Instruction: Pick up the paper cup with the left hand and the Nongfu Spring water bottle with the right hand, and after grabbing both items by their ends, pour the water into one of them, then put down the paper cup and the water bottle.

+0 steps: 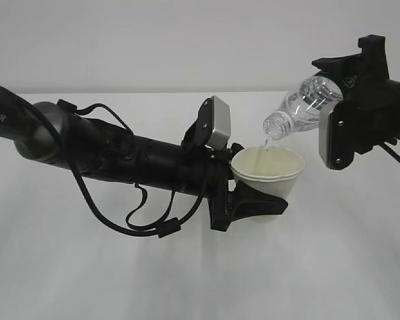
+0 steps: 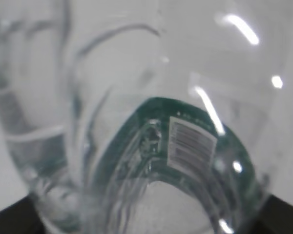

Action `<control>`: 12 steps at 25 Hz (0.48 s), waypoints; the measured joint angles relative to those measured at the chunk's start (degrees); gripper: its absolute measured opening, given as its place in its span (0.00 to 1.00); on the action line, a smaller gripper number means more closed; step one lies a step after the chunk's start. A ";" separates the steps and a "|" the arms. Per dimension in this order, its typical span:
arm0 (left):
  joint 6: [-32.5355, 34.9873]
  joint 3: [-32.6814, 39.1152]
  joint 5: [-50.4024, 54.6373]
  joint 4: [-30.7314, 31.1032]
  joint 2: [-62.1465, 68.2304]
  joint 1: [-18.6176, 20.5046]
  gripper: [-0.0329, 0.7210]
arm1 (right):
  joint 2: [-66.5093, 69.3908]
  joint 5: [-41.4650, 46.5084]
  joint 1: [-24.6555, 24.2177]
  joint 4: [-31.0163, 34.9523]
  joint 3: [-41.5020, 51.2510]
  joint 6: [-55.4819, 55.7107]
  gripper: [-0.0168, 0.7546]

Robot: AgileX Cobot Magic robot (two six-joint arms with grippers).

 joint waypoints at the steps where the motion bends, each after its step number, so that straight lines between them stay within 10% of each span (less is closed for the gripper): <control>1: 0.00 0.00 -0.26 0.09 0.00 0.00 0.62 | 0.00 0.00 0.00 0.00 0.00 0.00 0.67; 12: 0.00 0.00 -1.10 0.21 0.00 0.00 0.62 | 0.00 -0.12 0.00 0.00 -0.14 -0.13 0.67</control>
